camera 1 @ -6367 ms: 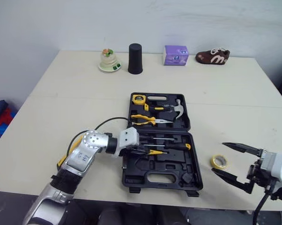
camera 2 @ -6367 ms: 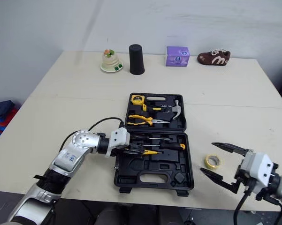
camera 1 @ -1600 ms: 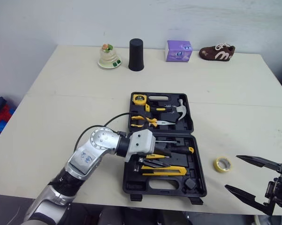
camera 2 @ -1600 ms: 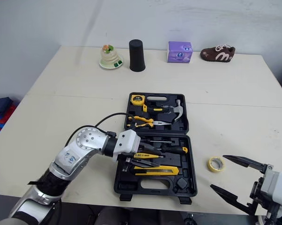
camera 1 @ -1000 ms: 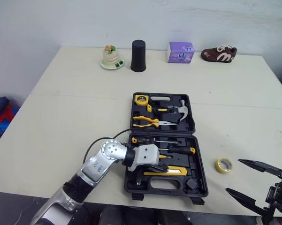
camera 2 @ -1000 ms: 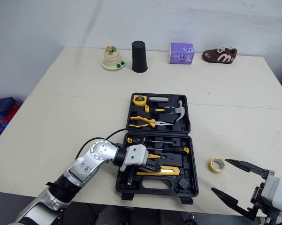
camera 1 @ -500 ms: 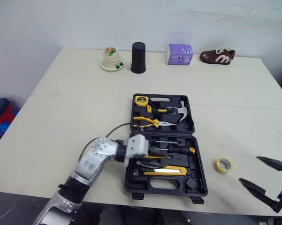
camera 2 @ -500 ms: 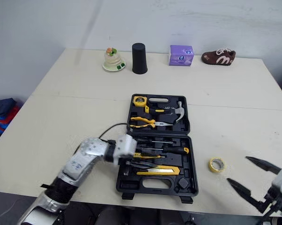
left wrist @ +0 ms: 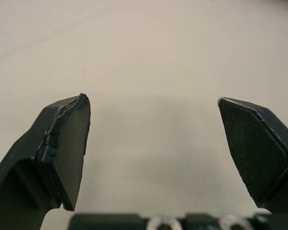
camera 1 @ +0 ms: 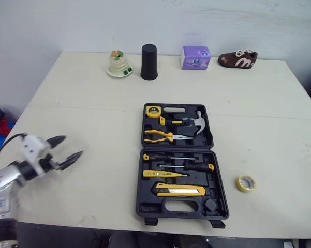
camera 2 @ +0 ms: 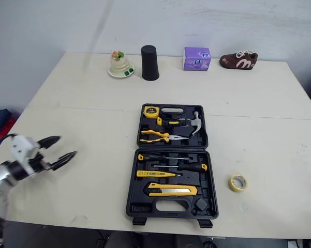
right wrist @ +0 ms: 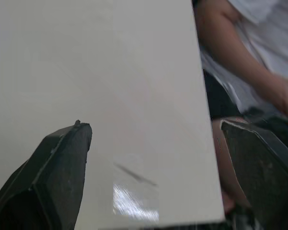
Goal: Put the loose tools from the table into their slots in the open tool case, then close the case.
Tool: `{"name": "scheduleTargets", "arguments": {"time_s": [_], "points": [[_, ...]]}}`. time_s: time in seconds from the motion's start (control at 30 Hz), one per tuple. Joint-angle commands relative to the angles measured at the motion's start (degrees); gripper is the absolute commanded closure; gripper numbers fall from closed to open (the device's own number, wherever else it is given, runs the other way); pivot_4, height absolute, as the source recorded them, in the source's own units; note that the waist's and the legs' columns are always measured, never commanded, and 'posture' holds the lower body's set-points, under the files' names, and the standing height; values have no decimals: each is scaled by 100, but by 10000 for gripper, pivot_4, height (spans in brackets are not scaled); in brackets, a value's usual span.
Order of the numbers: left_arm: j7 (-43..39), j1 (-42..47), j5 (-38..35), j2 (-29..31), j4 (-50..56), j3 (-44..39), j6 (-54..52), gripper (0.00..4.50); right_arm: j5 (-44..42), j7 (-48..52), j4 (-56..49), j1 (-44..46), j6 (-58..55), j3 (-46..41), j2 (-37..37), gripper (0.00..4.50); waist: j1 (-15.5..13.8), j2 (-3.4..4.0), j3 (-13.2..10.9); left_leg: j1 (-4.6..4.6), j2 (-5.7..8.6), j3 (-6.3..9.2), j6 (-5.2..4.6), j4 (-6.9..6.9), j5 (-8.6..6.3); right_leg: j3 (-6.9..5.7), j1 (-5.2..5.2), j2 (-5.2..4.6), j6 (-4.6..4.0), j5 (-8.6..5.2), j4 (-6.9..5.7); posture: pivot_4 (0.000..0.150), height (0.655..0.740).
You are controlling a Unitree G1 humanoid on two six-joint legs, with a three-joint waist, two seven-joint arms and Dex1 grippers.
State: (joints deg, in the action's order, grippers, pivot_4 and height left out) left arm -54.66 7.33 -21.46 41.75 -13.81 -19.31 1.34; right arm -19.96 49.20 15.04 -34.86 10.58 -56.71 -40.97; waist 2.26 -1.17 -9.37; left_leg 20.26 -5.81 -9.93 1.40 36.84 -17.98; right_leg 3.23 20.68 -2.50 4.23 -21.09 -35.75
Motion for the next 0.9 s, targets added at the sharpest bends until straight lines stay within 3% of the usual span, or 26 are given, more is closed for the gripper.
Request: {"name": "scheduleTargets", "arguments": {"time_s": [0.03,0.27,0.53,0.7,0.9], "points": [[547,-464,-77,345,-857,-1239,417,979,40,-465,1217,112,324,-388,-262,0,37,1,0,0,1,-2,-1,-1,-5,-1,0,-4,-5,-3,1,1500,7400],[417,-374,-550,159,153,-1069,-81,979,-284,-160,772,473,287,-70,-358,0,114,-7,-2,-4,4,-13,27,0,-33,-7,-10,-7,23,12,2,1500,7400],[-204,92,-982,55,1895,165,-967,979,-1060,805,-2016,206,-1479,657,-921,0,111,10,-10,-1,7,-20,38,1,-15,8,-8,20,73,39,10,1500,7400],[-490,403,-1477,80,2991,1083,-2051,979,-1399,1483,-3895,-288,-3158,874,-2008,0,78,8,-16,8,1,-15,22,0,-1,10,0,40,74,38,18,1500,7400],[-620,757,-1624,-211,3687,1813,-2392,979,-1497,1656,-4896,64,-4410,1353,-2781,0,68,-28,-36,23,-3,-3,21,13,-2,15,2,82,82,34,26,1500,7400]]}}
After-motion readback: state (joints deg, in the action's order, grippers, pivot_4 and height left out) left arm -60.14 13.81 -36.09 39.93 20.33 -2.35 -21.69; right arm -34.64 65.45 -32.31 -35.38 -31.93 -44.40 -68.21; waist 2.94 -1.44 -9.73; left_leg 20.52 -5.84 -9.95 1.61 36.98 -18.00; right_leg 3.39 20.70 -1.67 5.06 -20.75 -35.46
